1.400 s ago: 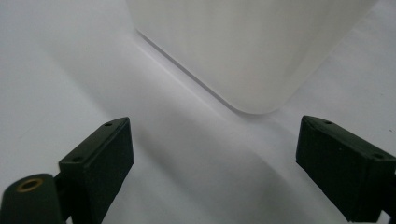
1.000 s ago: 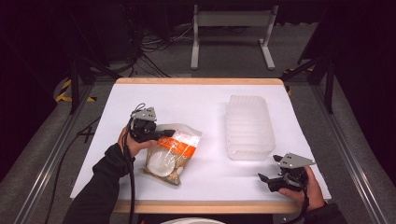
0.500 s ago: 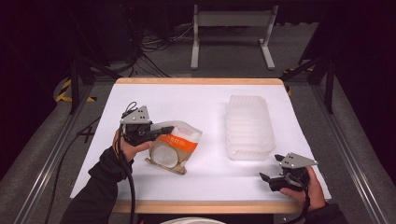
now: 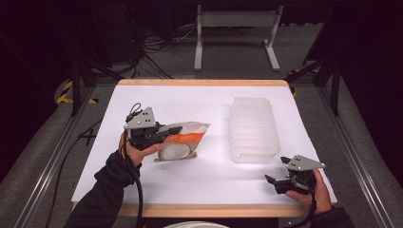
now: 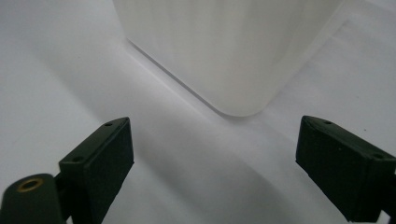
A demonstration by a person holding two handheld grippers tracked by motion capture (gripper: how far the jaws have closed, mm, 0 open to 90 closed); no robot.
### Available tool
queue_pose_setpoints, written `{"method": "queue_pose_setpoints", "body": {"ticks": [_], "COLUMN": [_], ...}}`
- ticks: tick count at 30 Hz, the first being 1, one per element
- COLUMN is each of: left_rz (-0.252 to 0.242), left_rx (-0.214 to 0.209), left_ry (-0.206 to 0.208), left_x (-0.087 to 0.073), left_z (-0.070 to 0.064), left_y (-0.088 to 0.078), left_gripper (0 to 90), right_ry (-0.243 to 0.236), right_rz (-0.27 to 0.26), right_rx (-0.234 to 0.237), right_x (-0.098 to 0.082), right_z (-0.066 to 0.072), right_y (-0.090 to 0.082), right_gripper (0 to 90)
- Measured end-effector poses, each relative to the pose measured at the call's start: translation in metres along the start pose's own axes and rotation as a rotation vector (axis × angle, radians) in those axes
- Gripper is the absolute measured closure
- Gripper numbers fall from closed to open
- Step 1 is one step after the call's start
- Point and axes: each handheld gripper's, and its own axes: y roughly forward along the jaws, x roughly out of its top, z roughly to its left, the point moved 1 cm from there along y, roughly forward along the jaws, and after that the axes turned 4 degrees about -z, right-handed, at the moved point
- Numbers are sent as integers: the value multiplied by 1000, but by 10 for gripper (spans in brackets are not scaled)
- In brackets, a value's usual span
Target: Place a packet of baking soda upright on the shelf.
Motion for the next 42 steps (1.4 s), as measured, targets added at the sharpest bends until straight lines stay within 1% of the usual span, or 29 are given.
{"method": "queue_pose_setpoints", "body": {"ticks": [6, 8, 12, 14, 15, 16, 17, 18, 21, 26, 28, 29, 30, 32, 33, 34, 35, 36, 38, 39, 40, 41, 42], "left_rz": [-27, -26, -54, -54, -60, -63, -68, -73, -87, -115, -127, -127, -134, -142, -142, -147, -148, -152, -159, -159, -162, -163, -171], "left_rx": [-1, -7, -15, -13, -12, -15, -16, -19, -23, -35, -44, -44, -50, -57, -57, -58, -67, -64, -81, -81, -82, -94, -106], "left_ry": [0, 3, -6, -2, -8, -2, -10, -6, -13, -9, -20, -20, -20, -20, -20, -19, -21, -21, -22, -22, -21, -24, -28], "left_x": [6, 8, 12, 14, 15, 16, 18, 19, 26, 41, 46, 46, 52, 59, 59, 64, 67, 70, 76, 76, 80, 83, 89], "left_z": [-1, -2, -5, -5, -5, -4, -4, -3, -4, -3, -3, -3, -3, -3, -3, -3, -4, -4, -5, -5, -6, -6, -7], "left_y": [3, 8, 15, 18, 19, 20, 22, 23, 27, 36, 41, 41, 48, 56, 56, 61, 65, 69, 77, 77, 83, 86, 94], "left_gripper": [899, 898, 898, 898, 899, 899, 898, 899, 898, 898, 898, 899, 899, 899, 898, 898, 899, 899, 898, 898, 898, 898, 898], "right_ry": [3, 9, 13, 20, 19, 19, 19, 20, 22, 28, 27, 27, 26, 27, 27, 28, 28, 31, 32, 32, 31, 31, 32], "right_rz": [-4, -6, -12, -14, -14, -15, -14, -14, -13, -16, -16, -16, -15, -14, -14, -16, -17, -17, -18, -18, -17, -17, -18], "right_rx": [-3, -5, -13, -14, -14, -16, -14, -16, -14, -17, -16, -16, -15, -15, -15, -16, -17, -16, -18, -18, -17, -17, -13], "right_x": [0, 0, -1, -1, -1, -1, -1, -1, -1, -2, -2, -2, -2, -2, -2, -2, -2, -2, -2, -2, -2, -2, -3], "right_z": [-1, -2, -3, -3, -3, -3, -3, -3, -3, -4, -3, -3, -3, -4, -4, -4, -4, -4, -5, -5, -5, -5, -5], "right_y": [-1, -1, -3, -3, -3, -3, -3, -3, -3, -4, -4, -4, -4, -4, -4, -4, -4, -4, -4, -4, -4, -4, -4], "right_gripper": [119, 119, 119, 120, 120, 120, 120, 120, 120, 120, 120, 120, 120, 119, 119, 120, 120, 120, 120, 120, 119, 119, 119]}}
